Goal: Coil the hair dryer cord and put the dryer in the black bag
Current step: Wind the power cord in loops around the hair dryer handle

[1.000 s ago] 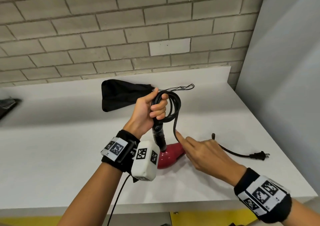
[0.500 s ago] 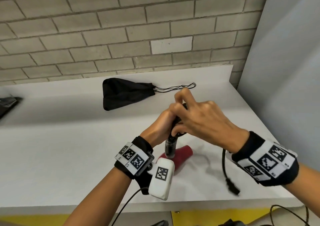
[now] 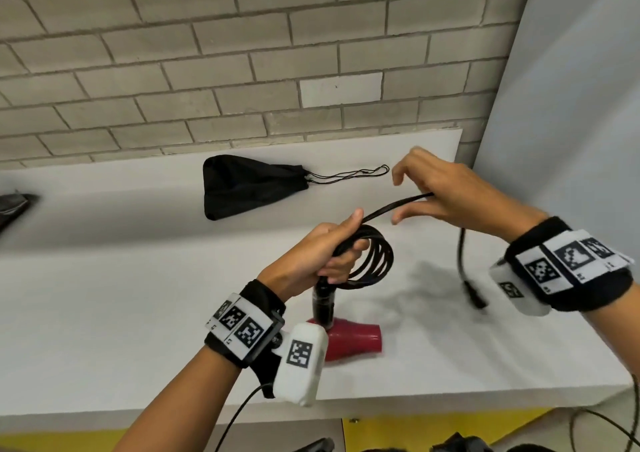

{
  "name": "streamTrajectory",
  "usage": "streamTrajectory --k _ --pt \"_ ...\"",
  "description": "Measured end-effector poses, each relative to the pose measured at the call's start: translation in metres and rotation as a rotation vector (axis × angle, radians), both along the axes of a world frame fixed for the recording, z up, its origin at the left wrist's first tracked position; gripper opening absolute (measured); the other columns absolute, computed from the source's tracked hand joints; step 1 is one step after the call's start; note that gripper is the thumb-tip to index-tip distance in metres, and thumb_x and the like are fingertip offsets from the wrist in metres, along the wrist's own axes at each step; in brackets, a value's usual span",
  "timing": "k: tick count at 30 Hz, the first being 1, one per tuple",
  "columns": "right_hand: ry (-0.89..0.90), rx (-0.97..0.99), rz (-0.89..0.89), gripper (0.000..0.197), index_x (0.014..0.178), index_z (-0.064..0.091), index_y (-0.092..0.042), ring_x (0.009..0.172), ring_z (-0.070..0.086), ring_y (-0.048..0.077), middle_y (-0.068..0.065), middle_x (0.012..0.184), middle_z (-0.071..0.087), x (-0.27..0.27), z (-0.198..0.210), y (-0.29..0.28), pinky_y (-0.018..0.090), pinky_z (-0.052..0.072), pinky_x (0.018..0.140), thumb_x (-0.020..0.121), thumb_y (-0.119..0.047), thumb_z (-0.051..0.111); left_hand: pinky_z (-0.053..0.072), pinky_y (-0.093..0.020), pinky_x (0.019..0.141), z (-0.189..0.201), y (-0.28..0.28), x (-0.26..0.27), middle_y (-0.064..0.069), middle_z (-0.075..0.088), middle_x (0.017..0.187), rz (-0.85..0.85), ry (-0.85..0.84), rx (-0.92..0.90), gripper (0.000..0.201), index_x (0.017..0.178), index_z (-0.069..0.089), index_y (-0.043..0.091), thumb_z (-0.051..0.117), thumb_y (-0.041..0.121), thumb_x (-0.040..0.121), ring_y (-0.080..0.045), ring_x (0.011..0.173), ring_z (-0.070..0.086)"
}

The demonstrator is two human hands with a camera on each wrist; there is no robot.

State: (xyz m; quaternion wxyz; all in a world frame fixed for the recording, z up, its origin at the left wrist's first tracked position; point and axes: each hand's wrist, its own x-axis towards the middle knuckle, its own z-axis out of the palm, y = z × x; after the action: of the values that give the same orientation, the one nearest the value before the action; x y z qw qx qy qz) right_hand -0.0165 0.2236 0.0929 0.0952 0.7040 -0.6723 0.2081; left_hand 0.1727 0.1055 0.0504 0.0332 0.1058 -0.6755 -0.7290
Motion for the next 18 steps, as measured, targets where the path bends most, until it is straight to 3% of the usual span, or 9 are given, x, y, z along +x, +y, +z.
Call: streamTrajectory --k 3,5,7,10,12,15,18 --pt "0.095 -0.051 -0.033 0.030 0.096 0.057 -0.026 0.065 0.060 0.029 -0.003 0.086 0.055 -0.036 -0.022 0.018 0.036 0.048 0.051 0.088 -0.052 0.044 0.024 -0.021 0.036 -0.002 -0.013 0.014 0.008 0.023 0.035 0.021 0.036 0.034 0.043 0.064 0.044 0.015 0.038 0.049 0.091 -0.008 0.030 0.015" --pt "0.062 -0.073 -0.199 0.021 0.089 0.059 -0.024 0.070 0.068 0.031 0.005 0.083 0.068 -0.066 -0.030 0.036 0.033 0.046 0.049 0.092 -0.043 0.049 0.024 -0.022 0.036 -0.002 -0.022 0.025 0.008 0.023 0.034 0.048 0.050 0.069 0.043 0.065 0.042 0.015 0.037 0.047 0.092 -0.007 0.027 0.018" --pt "0.082 -0.030 -0.399 0.019 0.086 0.064 -0.015 0.068 0.069 0.033 0.009 0.078 0.072 -0.087 -0.039 0.052 0.028 0.037 0.046 0.091 -0.032 0.057 0.024 -0.021 0.036 -0.001 -0.027 0.031 0.009 0.023 0.034 0.070 0.034 0.061 0.046 0.064 0.043 0.014 0.035 0.050 0.092 -0.007 0.027 0.017" --pt "0.181 -0.021 -0.525 0.024 0.086 0.064 -0.007 0.053 0.066 0.037 0.017 0.063 0.069 -0.096 -0.061 0.060 0.032 0.041 0.045 0.089 -0.029 0.057 0.020 -0.022 0.036 -0.001 -0.026 0.027 0.010 0.022 0.035 0.057 0.010 0.041 0.048 0.065 0.044 0.014 0.034 0.052 0.092 -0.007 0.030 0.013" --pt "0.152 -0.045 -0.512 0.031 0.084 0.063 -0.007 0.049 0.065 0.036 0.015 0.059 0.067 -0.089 -0.073 0.063 0.032 0.043 0.043 0.091 -0.036 0.054 0.019 -0.023 0.037 -0.003 -0.028 0.025 0.011 0.023 0.036 0.036 0.028 0.125 0.046 0.065 0.047 0.015 0.036 0.050 0.094 -0.006 0.029 0.015" --pt "0.139 -0.033 -0.471 0.040 0.080 0.064 -0.012 0.045 0.063 0.031 0.005 0.060 0.069 -0.077 -0.090 0.070 0.025 0.033 0.041 0.090 -0.045 0.042 0.023 -0.021 0.037 -0.006 -0.040 0.027 0.011 0.030 0.036 -0.001 0.078 0.357 0.036 0.067 0.050 0.014 0.040 0.039 0.091 -0.004 0.027 0.023" --pt "0.053 0.034 -0.511 0.031 0.083 0.060 -0.018 0.046 0.054 0.025 -0.007 0.058 0.057 -0.070 -0.108 0.078 0.025 0.032 0.042 0.086 -0.049 0.059 0.024 -0.021 0.036 -0.009 -0.045 0.029 0.011 0.033 0.036 0.024 0.116 0.425 0.032 0.068 0.050 0.013 0.040 0.034 0.091 -0.003 0.026 0.025"
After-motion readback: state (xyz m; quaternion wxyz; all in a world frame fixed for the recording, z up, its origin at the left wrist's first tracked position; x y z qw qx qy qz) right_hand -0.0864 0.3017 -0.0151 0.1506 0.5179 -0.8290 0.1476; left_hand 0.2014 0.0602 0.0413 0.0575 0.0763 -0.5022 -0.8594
